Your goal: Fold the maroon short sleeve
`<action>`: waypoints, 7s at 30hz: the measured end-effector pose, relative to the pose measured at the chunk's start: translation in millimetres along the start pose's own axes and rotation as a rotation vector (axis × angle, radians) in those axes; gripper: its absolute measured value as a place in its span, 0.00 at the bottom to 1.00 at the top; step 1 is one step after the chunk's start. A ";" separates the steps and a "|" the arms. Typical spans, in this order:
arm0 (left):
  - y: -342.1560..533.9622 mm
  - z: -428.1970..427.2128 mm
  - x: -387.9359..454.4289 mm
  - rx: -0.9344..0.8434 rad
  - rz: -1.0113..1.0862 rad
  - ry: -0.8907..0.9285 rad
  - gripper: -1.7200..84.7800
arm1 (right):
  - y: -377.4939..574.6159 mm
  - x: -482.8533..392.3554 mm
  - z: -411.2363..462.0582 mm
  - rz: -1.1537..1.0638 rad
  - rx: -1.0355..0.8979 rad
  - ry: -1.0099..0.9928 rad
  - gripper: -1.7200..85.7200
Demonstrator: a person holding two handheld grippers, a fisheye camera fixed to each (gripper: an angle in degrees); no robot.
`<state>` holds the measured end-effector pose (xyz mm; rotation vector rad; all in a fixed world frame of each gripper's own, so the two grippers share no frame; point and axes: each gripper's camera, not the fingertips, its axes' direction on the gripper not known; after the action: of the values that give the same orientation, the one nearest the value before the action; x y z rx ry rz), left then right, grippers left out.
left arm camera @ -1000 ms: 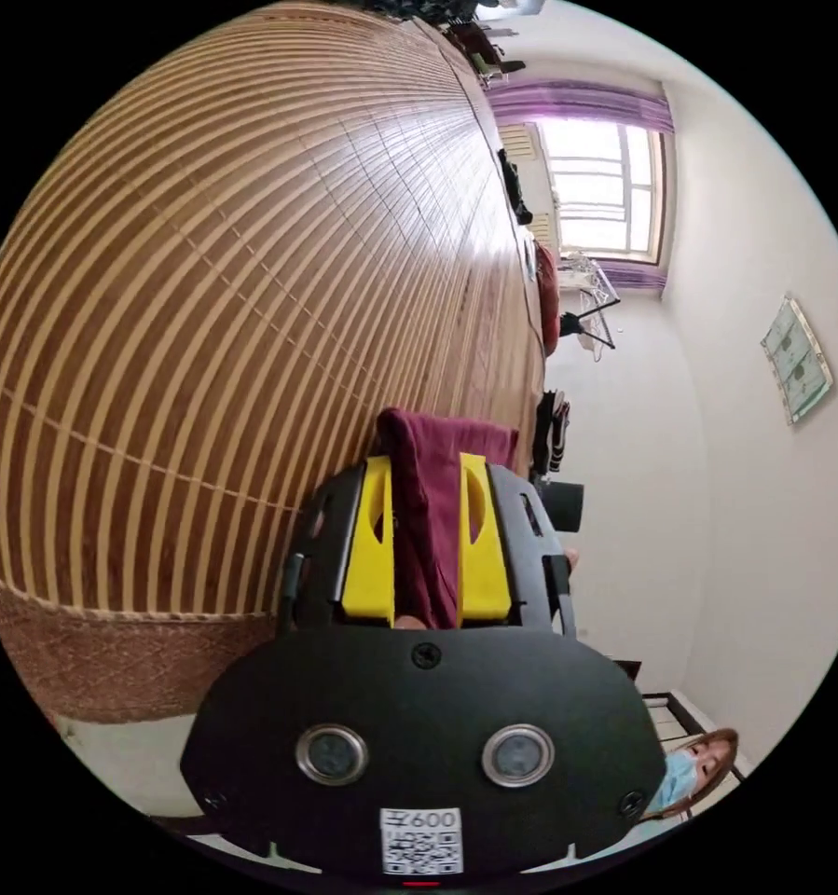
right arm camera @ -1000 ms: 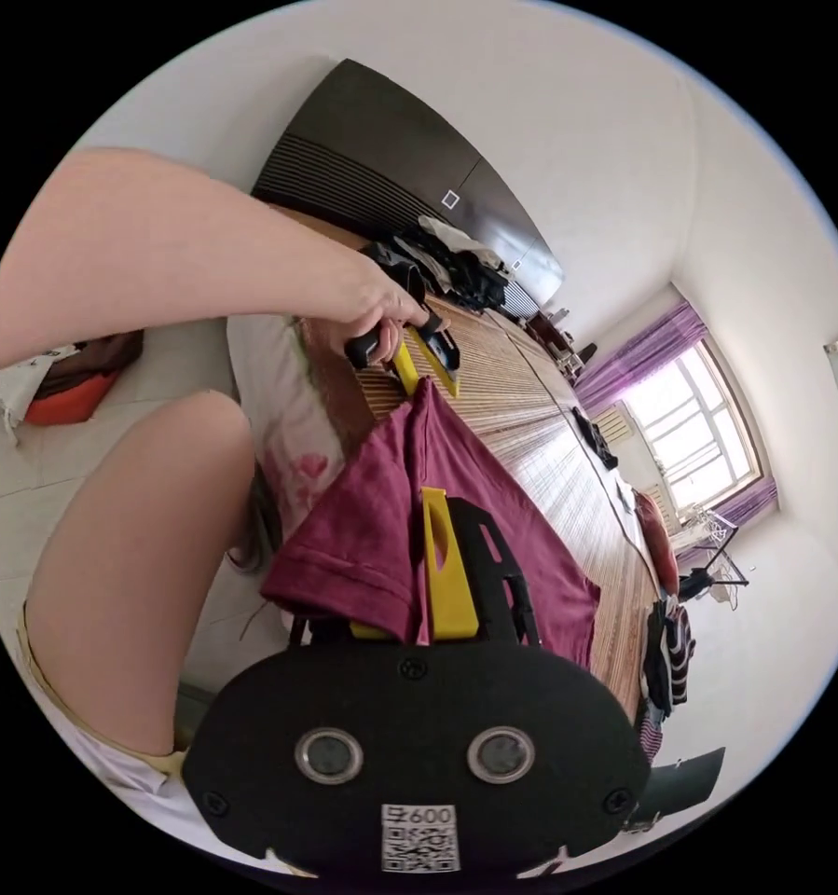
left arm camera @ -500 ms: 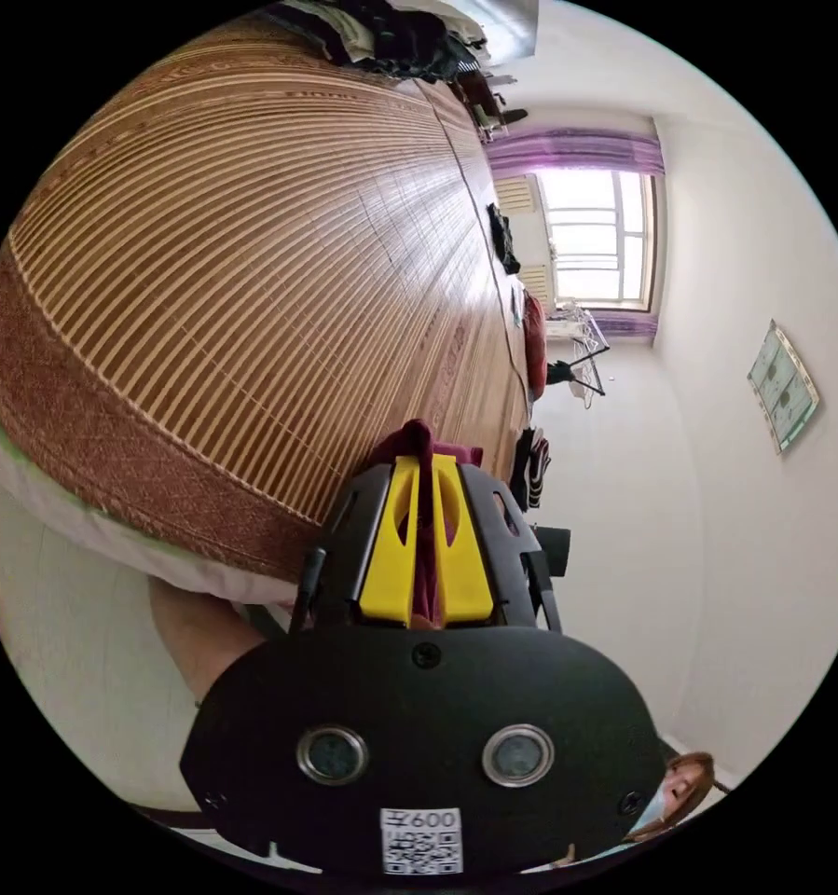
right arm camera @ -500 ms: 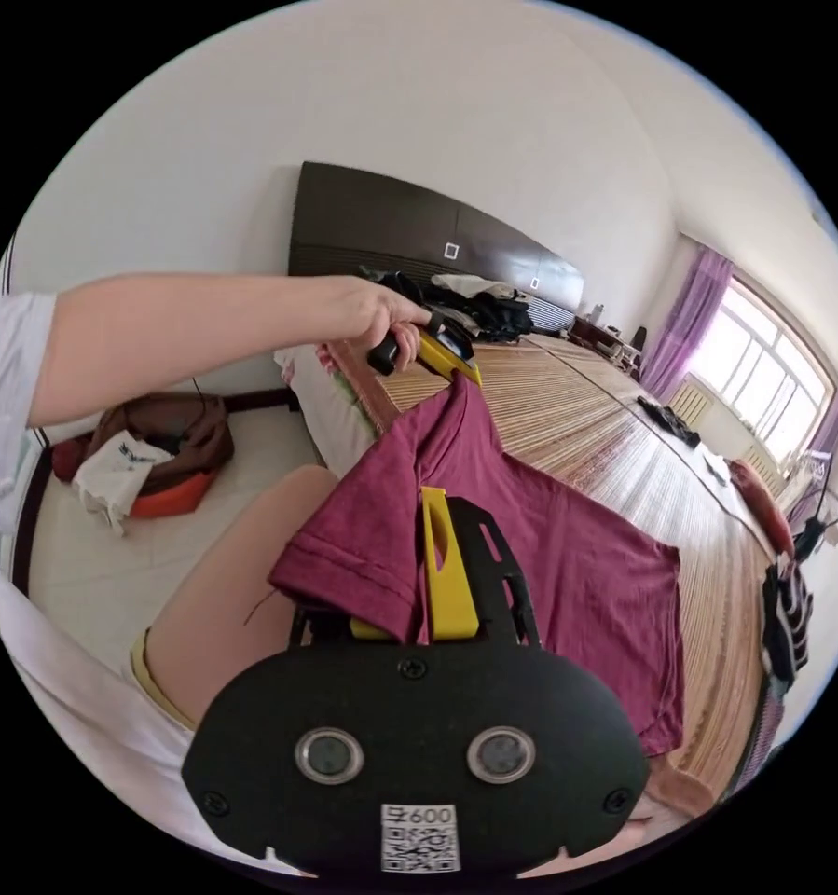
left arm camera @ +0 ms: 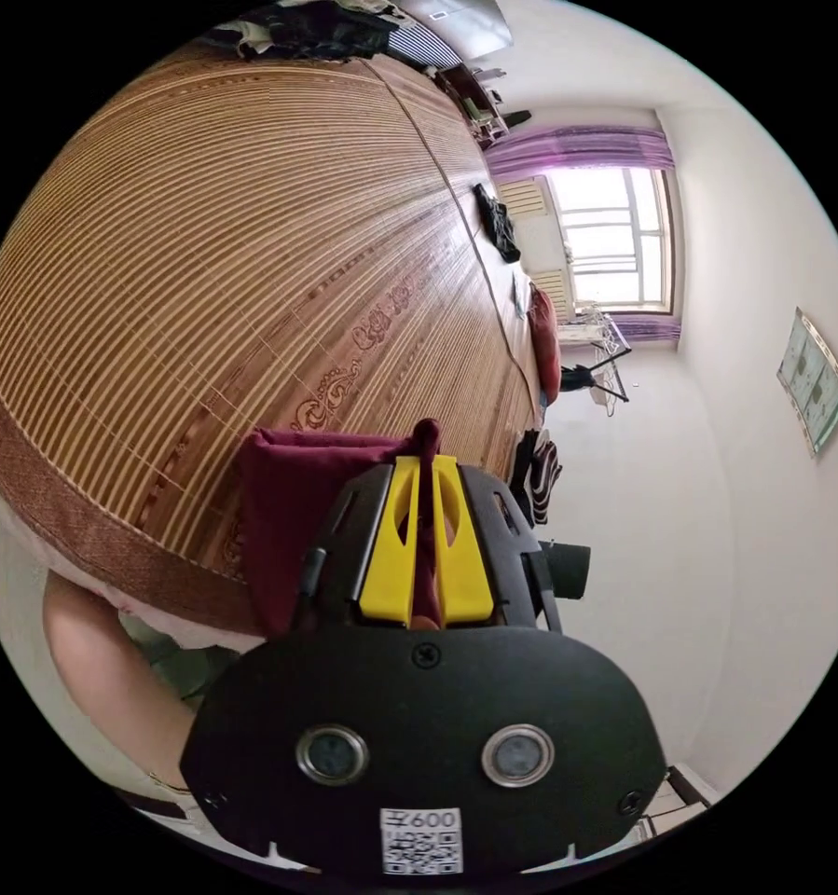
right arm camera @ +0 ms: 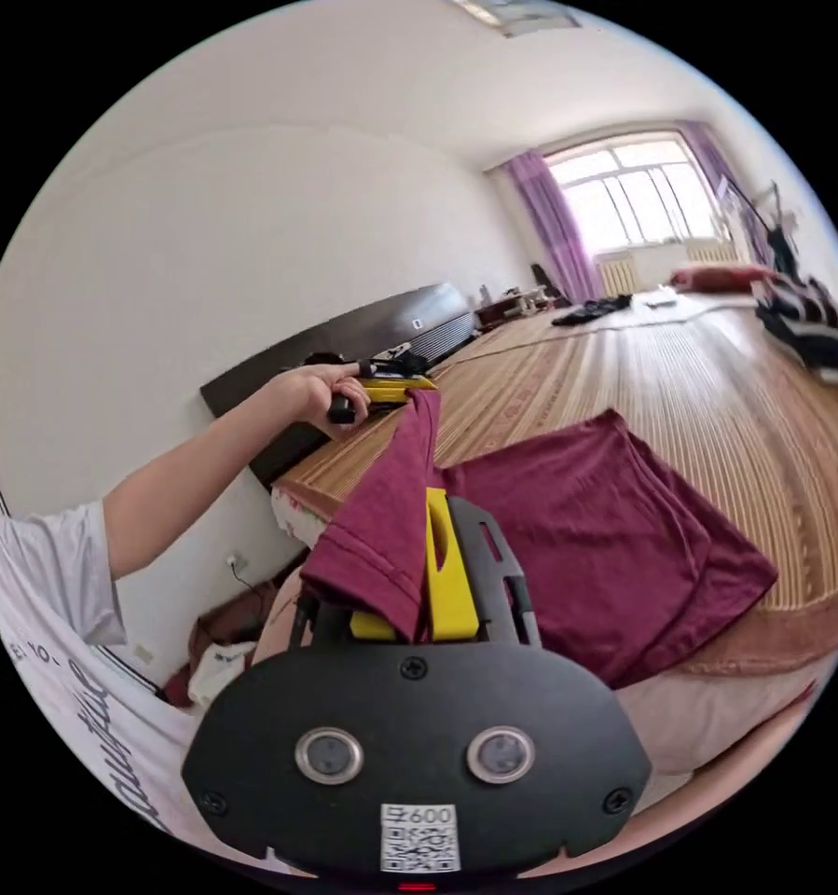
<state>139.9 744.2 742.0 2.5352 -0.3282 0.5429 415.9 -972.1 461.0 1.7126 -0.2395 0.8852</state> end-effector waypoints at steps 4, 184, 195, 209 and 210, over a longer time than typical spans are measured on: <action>7.3 65.2 61.7 -0.036 0.044 -0.081 0.04 | -24.9 73.8 -46.1 0.166 0.039 -0.043 0.02; 872.2 516.6 -28.5 0.079 2.416 -0.852 0.16 | -291.6 86.1 -35.8 0.082 -0.361 0.294 0.01; 940.8 540.4 -12.3 0.262 2.340 -0.919 0.05 | -253.4 103.4 -38.9 0.029 -0.377 0.361 0.01; 998.1 543.3 -26.0 0.258 2.168 -0.679 0.05 | -173.4 134.1 -45.1 0.017 -0.362 0.377 0.01; 996.0 541.6 -31.0 0.280 2.134 -0.670 0.06 | -169.0 133.0 -47.5 0.014 -0.357 0.382 0.01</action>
<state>-49.0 -374.1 742.6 1.3760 -3.2492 0.2583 584.8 -834.7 427.1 1.1895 -0.1415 1.0882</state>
